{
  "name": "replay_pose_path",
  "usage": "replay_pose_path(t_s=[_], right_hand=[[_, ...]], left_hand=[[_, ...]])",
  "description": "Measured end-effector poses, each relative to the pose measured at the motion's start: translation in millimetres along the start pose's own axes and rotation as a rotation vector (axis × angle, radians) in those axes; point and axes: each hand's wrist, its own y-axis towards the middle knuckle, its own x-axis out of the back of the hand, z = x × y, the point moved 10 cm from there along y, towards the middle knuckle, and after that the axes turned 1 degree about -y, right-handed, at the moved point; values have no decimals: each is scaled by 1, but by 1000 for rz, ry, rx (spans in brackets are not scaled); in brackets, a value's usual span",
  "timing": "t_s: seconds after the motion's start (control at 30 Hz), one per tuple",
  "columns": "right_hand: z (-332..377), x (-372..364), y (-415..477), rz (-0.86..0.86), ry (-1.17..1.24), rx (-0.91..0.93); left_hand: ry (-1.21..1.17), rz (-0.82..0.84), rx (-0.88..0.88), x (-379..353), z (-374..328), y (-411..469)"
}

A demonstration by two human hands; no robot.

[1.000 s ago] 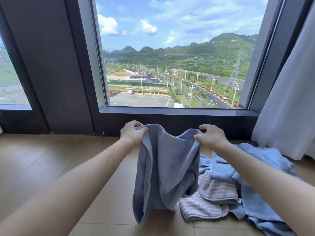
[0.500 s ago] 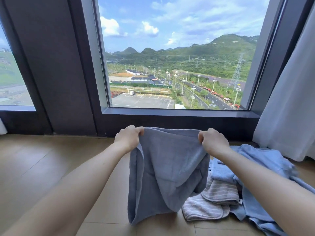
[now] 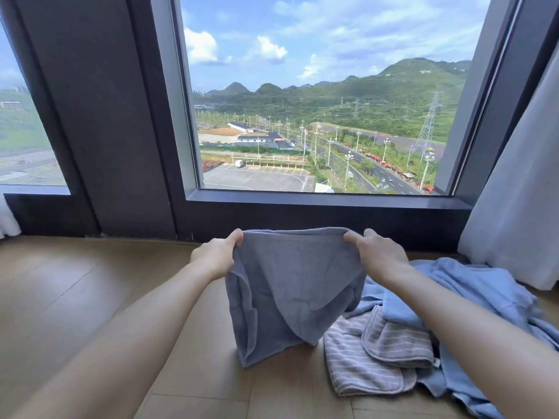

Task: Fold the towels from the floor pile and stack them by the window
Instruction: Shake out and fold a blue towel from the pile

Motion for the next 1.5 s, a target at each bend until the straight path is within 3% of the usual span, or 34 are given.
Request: replay_pose_path(t_s=[0.27,0.43,0.67,0.83,1.07,1.33,1.5], right_hand=[[-25,4,3,-44,29,-142],[-43,10,5,-67,190,-249],[-64,21,16,-111,250,-308],[-64,19,28,-87,271,-328],[-76,10,44,-74,375,-400],[-87,17,43,-114,372,-402],[-84,16,43,-151,377,-408]], left_hand=[[201,-9,-64,2,4,-4],[58,51,-46,-1,4,-1],[-152,92,-184,11,-2,18],[11,174,-151,5,-3,25],[-122,98,-113,9,0,37],[14,29,-138,11,-3,36],[-341,-139,-36,27,4,37]])
